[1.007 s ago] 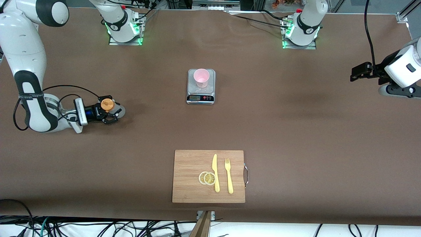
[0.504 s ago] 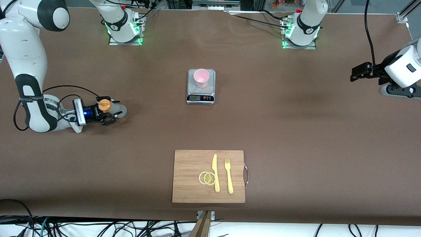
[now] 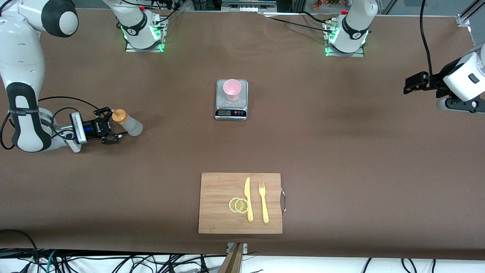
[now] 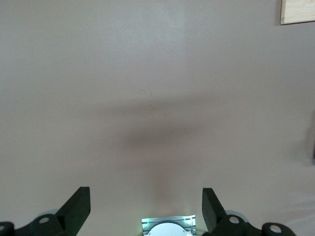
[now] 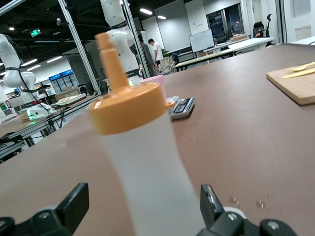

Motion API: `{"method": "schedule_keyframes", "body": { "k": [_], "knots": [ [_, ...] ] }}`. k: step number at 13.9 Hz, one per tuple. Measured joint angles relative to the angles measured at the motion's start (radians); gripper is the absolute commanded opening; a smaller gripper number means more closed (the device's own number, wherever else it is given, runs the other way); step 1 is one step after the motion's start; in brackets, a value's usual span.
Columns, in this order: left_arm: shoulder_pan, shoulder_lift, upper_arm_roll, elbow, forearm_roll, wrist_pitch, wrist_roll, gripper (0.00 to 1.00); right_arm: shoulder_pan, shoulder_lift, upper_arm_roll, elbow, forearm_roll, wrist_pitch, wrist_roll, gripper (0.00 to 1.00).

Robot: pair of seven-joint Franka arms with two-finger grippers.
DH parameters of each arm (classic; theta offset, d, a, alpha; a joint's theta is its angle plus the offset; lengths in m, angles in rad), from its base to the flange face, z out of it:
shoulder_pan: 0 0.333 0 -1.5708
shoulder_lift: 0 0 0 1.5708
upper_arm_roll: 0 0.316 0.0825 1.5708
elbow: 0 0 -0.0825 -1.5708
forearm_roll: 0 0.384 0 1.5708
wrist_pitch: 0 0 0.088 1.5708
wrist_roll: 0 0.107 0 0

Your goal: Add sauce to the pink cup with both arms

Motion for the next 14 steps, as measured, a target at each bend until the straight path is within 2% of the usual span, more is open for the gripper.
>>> {"method": "schedule_keyframes", "body": {
  "k": [3, 5, 8, 11, 14],
  "knots": [
    [0.0, 0.0, 0.0, 0.0, 0.0, 0.0, 0.0, 1.0, -0.001, -0.02, -0.046, 0.07, -0.084, -0.017, 0.049, 1.0],
    [0.0, 0.0, 0.0, 0.001, 0.0, 0.0, 0.0, 1.0, 0.009, -0.086, -0.047, 0.106, -0.164, -0.002, 0.172, 1.0],
    [0.0, 0.001, 0.0, 0.001, 0.0, 0.0, 0.0, 1.0, 0.073, -0.265, -0.044, 0.105, -0.294, 0.099, 0.429, 1.0],
    [0.0, 0.001, 0.0, 0.002, 0.0, 0.0, 0.0, 1.0, 0.16, -0.467, -0.033, 0.032, -0.43, 0.206, 0.732, 1.0],
    [0.0, 0.002, 0.0, 0.002, 0.0, 0.0, 0.0, 1.0, 0.182, -0.633, 0.057, -0.051, -0.59, 0.294, 1.027, 1.0]
  ]
}}
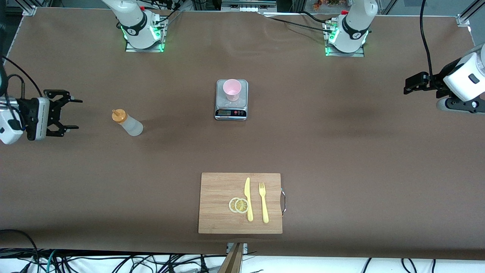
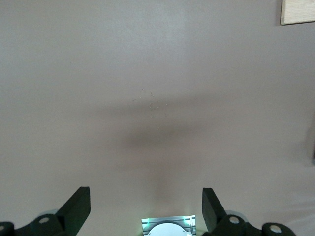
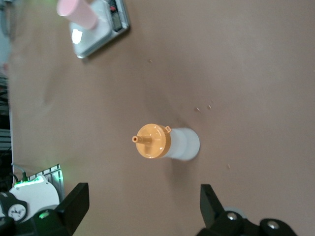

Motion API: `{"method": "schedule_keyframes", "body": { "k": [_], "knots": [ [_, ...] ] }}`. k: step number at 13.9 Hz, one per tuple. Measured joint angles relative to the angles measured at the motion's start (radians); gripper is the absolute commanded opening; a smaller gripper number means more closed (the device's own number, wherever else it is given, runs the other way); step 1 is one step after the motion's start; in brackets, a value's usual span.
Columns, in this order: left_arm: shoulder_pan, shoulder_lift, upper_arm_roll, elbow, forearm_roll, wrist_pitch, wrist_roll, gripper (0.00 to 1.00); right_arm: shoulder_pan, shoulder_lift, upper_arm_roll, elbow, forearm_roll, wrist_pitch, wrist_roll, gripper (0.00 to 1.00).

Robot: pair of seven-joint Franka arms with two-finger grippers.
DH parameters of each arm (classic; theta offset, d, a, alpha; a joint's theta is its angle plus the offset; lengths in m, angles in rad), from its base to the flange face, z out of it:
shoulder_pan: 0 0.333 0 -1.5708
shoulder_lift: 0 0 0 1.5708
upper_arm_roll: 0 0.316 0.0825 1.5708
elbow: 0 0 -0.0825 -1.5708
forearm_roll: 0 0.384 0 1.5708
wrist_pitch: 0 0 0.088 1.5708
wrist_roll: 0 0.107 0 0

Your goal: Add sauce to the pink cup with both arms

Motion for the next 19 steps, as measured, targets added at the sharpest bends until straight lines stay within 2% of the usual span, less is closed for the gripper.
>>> {"method": "schedule_keyframes", "body": {
  "k": [4, 8, 11, 13, 15, 19],
  "knots": [
    [0.0, 0.002, 0.0, 0.0, 0.0, 0.0, 0.0, 1.0, 0.003, -0.155, 0.135, -0.091, -0.179, 0.096, 0.41, 1.0],
    [0.001, 0.003, 0.001, 0.0, 0.0, 0.0, 0.0, 1.0, 0.02, -0.235, 0.207, -0.116, -0.282, 0.109, 0.862, 1.0],
    [0.002, 0.003, 0.001, 0.0, 0.0, 0.0, 0.0, 1.0, 0.051, -0.266, 0.212, -0.118, -0.296, 0.106, 1.189, 1.0],
    [0.003, 0.003, 0.002, 0.0, 0.0, 0.0, 0.0, 1.0, 0.055, -0.287, 0.211, -0.118, -0.297, 0.105, 1.318, 1.0],
    [0.003, 0.003, 0.001, 0.003, 0.0, 0.0, 0.0, 1.0, 0.057, -0.316, 0.189, -0.113, -0.298, 0.105, 1.387, 1.0],
    [0.003, 0.003, 0.001, 0.012, 0.0, 0.0, 0.0, 1.0, 0.066, -0.348, 0.096, -0.077, -0.298, 0.066, 1.405, 1.0]
  ]
}}
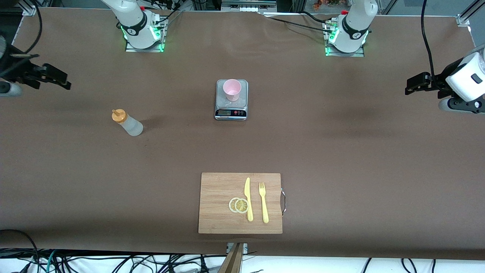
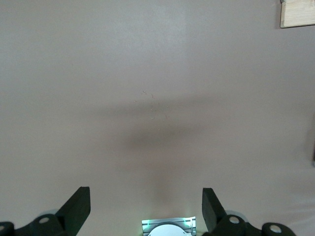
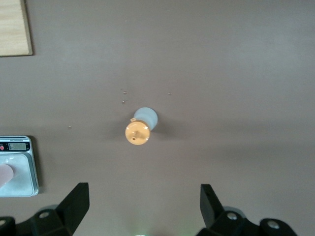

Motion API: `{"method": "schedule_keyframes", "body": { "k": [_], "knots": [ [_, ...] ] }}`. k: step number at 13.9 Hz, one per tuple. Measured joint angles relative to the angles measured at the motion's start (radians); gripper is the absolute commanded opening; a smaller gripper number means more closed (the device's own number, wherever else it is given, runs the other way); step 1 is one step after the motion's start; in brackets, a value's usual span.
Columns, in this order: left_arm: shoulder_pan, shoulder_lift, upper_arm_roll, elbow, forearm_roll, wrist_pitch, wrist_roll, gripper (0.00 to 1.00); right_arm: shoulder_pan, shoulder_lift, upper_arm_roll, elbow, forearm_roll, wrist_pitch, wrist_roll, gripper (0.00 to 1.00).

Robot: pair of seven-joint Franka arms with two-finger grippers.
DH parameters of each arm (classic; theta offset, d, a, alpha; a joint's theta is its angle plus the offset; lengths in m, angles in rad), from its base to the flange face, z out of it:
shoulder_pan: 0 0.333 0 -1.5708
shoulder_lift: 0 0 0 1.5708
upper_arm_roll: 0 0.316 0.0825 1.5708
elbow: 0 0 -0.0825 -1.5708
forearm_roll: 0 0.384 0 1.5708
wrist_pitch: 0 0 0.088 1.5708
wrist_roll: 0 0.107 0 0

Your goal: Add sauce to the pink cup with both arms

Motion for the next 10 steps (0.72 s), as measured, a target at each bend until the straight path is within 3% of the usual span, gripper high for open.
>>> {"method": "schedule_keyframes", "body": {
  "k": [10],
  "knots": [
    [0.0, 0.0, -0.001, 0.001, 0.0, 0.0, 0.0, 1.0, 0.004, 0.022, -0.012, 0.006, 0.0, 0.045, 0.012, 1.0]
  ]
}}
